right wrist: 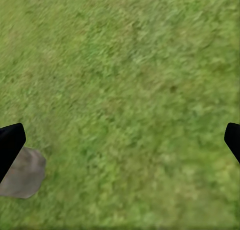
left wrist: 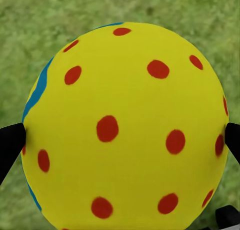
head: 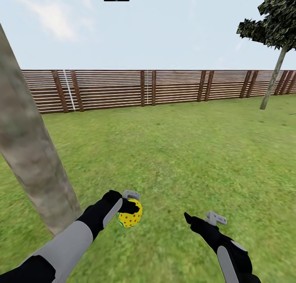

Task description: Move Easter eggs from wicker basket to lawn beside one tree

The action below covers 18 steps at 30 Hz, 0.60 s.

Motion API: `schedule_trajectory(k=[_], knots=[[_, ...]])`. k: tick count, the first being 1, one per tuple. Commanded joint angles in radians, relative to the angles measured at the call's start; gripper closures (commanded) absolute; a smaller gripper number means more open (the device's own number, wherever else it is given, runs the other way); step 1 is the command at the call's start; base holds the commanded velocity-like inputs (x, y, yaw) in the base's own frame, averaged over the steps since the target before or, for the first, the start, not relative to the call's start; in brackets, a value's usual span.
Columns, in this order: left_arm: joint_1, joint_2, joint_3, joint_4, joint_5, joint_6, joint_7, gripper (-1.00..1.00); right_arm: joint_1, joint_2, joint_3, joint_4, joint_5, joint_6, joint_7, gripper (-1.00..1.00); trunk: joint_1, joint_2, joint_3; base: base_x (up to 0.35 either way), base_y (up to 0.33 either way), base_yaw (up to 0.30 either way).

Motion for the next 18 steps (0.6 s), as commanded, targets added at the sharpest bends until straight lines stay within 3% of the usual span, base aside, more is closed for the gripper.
schedule_trajectory(k=[1,18], knots=[[-0.001,0.001,-0.003,-0.001,0.008,0.003,0.006,1.0,-0.001,0.001,-0.001,-0.001,-0.01,0.005,-0.005,-1.0,0.004,-0.008,-0.004,0.0,0.0,0.0],[-0.001,0.0,-0.003,-0.001,0.007,0.003,0.007,1.0,-0.001,0.001,-0.001,-0.001,-0.011,0.005,-0.005,-1.0,0.069,-0.127,-0.058,0.0,0.0,0.0]])
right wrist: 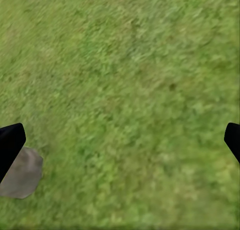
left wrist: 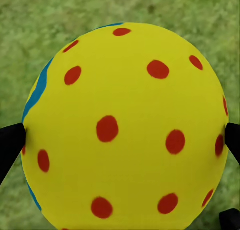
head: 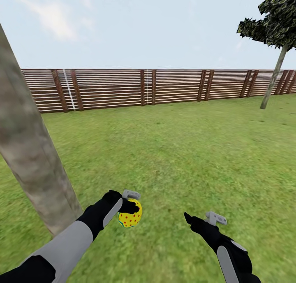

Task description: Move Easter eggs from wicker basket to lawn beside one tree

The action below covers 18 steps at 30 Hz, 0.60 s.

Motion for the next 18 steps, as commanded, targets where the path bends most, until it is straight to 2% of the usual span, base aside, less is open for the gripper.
schedule_trajectory(k=[1,18], knots=[[-0.001,0.001,-0.003,-0.001,0.007,0.004,0.006,1.0,-0.001,0.001,-0.001,-0.001,-0.011,0.005,-0.005,-1.0,0.004,-0.008,-0.004,0.0,0.0,0.0],[-0.001,-0.001,-0.003,-0.001,0.005,0.004,0.006,1.0,-0.001,0.001,-0.001,-0.001,-0.01,0.006,-0.005,-1.0,0.069,-0.127,-0.058,0.0,0.0,0.0]])
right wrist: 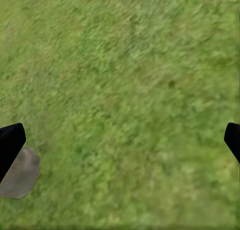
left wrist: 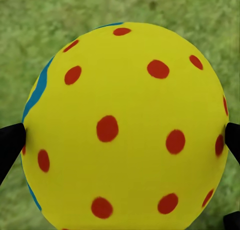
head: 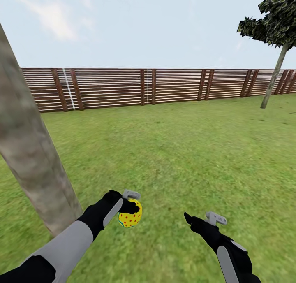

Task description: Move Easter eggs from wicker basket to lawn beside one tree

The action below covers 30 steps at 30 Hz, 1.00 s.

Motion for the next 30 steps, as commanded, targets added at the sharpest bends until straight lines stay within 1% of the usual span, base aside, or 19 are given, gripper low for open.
schedule_trajectory(k=[1,26,27,28,29,30], knots=[[-0.001,0.001,-0.003,-0.001,0.008,0.003,0.006,1.0,-0.001,0.001,-0.001,-0.001,-0.011,0.005,-0.005,-1.0,0.004,-0.008,-0.004,0.0,0.0,0.0],[0.001,0.002,-0.003,-0.013,0.012,0.003,0.004,1.0,-0.001,0.001,0.0,0.001,-0.011,0.006,-0.004,-1.0,0.1,-0.183,-0.083,0.0,0.0,0.0],[0.001,0.002,-0.003,-0.013,0.012,0.003,0.004,1.0,-0.001,0.0,0.0,-0.003,-0.01,0.006,0.005,-1.0,0.104,-0.19,-0.086,0.0,0.0,0.0],[0.001,0.002,-0.003,-0.013,0.012,0.003,0.004,1.0,-0.001,0.0,-0.002,-0.011,-0.01,0.006,0.03,-1.0,0.107,-0.197,-0.089,0.0,0.0,0.0],[0.001,0.002,-0.003,-0.013,0.012,0.003,0.004,1.0,0.0,0.0,-0.006,-0.026,-0.01,0.006,0.071,-1.0,0.111,-0.204,-0.092,0.0,0.0,0.0],[0.001,0.002,-0.003,-0.013,0.012,0.003,0.004,1.0,0.0,0.0,-0.008,-0.035,-0.009,0.007,0.096,-1.0,0.115,-0.211,-0.095,0.0,0.0,0.0]])
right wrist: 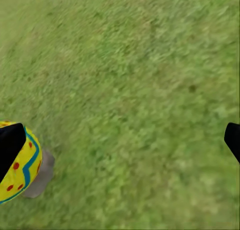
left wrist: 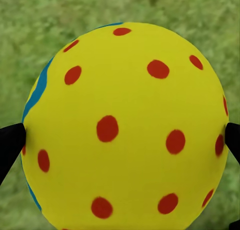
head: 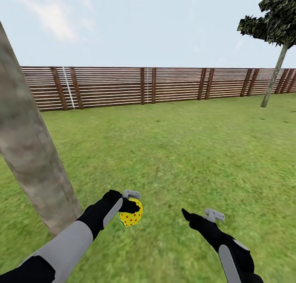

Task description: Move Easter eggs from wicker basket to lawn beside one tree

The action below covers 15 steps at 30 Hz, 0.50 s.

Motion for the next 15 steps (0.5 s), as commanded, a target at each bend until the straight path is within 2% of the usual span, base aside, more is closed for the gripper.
schedule_trajectory(k=[1,3,5,15], knots=[[-0.001,0.001,-0.003,-0.001,0.007,0.003,0.006,1.0,0.0,0.001,-0.012,-0.019,0.001,0.008,0.078,-1.0,0.004,-0.008,-0.004,0.0,0.0,0.0],[-0.001,0.001,-0.003,-0.001,0.007,0.003,0.007,1.0,0.0,0.001,-0.036,-0.03,0.0,0.01,0.139,-1.0,0.012,-0.022,-0.011,0.0,0.0,0.0],[-0.001,0.001,-0.003,-0.001,0.007,0.003,0.006,1.0,0.0,0.001,-0.049,-0.034,0.0,0.011,0.165,-1.0,0.019,-0.036,-0.017,0.0,0.0,0.0],[-0.001,0.001,-0.005,-0.003,0.007,0.003,0.007,1.0,0.002,0.001,-0.06,-0.036,-0.001,0.012,0.185,-1.0,0.058,-0.106,-0.048,0.0,0.0,0.0]])
